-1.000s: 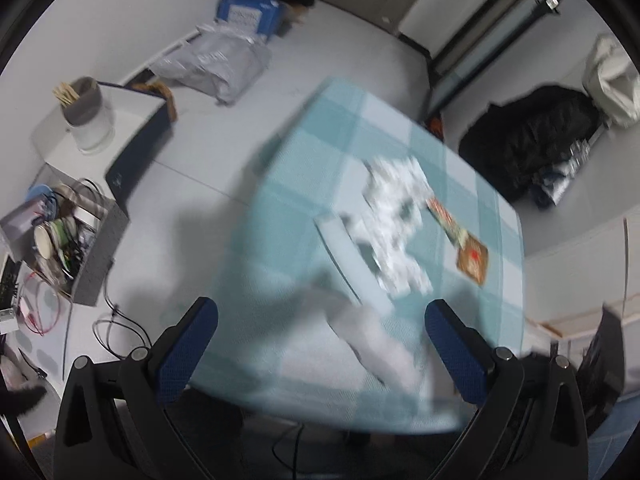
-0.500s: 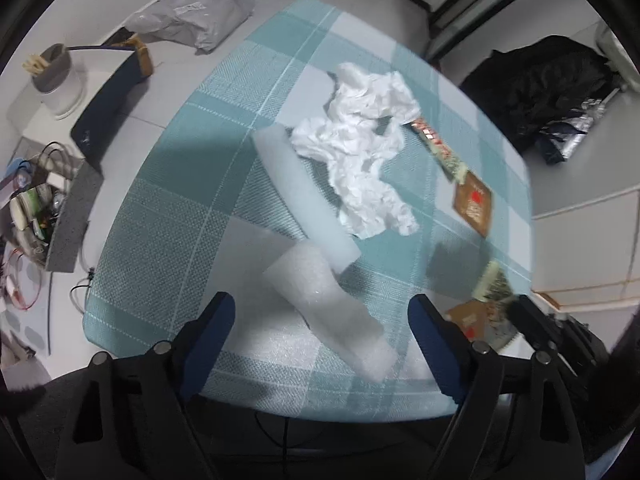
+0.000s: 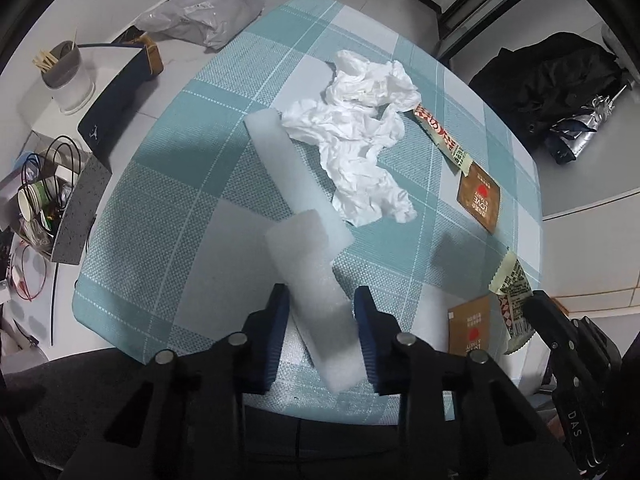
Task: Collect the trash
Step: 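Grasp the candy wrapper with the right tool while the left tool grasps a white foam strip, then carry the foam strip and candy wrapper over the white trash bin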
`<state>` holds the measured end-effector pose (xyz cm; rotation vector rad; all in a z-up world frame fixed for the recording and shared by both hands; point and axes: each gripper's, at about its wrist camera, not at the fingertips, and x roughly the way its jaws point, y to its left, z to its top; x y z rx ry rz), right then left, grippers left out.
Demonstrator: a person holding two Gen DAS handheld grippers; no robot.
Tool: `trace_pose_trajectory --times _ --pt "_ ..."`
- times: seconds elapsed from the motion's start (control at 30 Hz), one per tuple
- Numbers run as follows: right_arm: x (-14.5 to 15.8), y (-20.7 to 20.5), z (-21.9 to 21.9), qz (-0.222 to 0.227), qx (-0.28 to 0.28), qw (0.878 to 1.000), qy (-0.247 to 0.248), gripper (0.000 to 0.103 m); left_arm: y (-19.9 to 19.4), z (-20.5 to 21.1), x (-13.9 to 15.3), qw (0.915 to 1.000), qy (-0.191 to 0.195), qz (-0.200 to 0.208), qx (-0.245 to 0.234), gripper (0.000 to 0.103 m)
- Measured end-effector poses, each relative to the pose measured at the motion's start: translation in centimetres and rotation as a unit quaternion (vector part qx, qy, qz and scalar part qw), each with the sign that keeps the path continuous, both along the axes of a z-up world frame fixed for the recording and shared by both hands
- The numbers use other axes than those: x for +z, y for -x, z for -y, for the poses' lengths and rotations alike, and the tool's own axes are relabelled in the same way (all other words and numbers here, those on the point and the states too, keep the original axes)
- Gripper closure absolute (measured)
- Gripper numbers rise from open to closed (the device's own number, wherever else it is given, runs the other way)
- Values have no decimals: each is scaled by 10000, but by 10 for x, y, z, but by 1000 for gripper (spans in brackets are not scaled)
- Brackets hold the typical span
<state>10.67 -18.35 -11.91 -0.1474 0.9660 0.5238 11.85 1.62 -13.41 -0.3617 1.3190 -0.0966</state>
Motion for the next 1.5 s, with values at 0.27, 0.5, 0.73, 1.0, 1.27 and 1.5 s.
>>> trace_pose_trajectory --times 0.27,0.5,0.73,1.0,1.27,1.5 --pt "1 -1 8 -210 -127 9994 -256 101 -1 -6 4 9998 120 132 0 81" --pt "3 0 10 -281 -202 9986 -400 101 7 -9 9 9997 191 139 28 84" --pt "4 2 12 -406 -270 9969 -619 101 15 -13 23 9988 300 377 1 85" --pt "26 8 18 -246 -442 9944 -924 101 13 -9 55 9958 505 750 -144 85" --pt "69 14 39 66 -743 9874 -1395 101 13 12 105 9869 693 1334 -578 85" --pt "122 26 70 596 -986 9805 -1590 101 17 45 149 9740 871 1805 -1053 85"
